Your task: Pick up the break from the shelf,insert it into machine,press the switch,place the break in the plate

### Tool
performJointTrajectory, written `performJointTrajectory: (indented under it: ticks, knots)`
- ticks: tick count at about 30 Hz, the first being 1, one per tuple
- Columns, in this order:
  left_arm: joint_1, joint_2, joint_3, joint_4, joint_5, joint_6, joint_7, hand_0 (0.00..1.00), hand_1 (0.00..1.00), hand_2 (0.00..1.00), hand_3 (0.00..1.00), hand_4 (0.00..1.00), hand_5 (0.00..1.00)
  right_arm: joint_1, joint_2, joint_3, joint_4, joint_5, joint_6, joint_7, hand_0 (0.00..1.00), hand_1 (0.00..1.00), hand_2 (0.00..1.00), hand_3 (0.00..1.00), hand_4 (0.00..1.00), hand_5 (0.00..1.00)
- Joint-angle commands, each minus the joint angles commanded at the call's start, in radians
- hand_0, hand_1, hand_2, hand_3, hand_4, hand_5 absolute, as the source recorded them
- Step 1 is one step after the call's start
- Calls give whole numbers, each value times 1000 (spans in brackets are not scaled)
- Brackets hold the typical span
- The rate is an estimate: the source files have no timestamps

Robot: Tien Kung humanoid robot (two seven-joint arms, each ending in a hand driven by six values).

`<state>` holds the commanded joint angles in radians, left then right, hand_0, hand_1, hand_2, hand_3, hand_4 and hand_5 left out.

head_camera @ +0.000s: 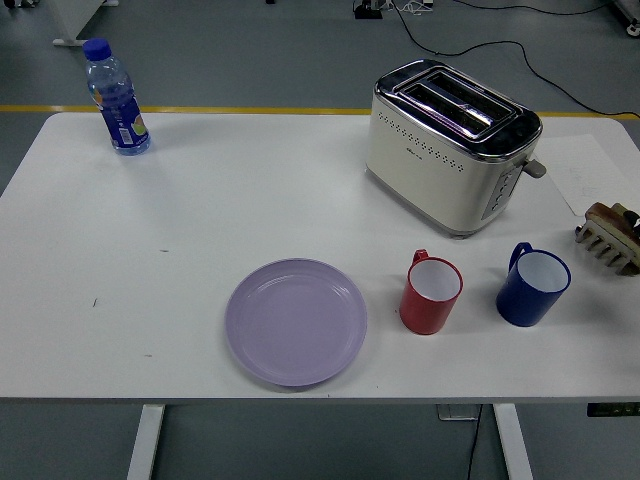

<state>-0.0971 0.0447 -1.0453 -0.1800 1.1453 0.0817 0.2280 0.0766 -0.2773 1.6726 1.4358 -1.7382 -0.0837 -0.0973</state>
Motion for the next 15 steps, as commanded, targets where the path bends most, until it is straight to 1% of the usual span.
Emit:
performJointTrajectory:
  ticks: [2, 9, 11, 15]
  knots:
    - [2, 0, -2, 0, 1, 0, 0, 686, 693, 674, 563, 280, 836, 5, -2, -10, -5, -39, 5, -8, 911, 874, 911, 913, 878, 196]
    - [9, 0, 2, 0, -12, 2, 1, 686, 693, 674, 563, 281, 835, 59, -30, -95, -46, -322, 42, -76, 898, 867, 900, 907, 878, 198]
    - [11, 0, 5, 0, -18, 3, 0, 686, 693, 674, 563, 281, 834, 79, -40, -118, -61, -356, 45, -91, 891, 862, 894, 898, 879, 209]
    - [12, 0, 7, 0, -23, 4, 0, 686, 693, 674, 563, 281, 834, 114, -54, -153, -89, -377, 39, -121, 891, 862, 894, 898, 879, 209]
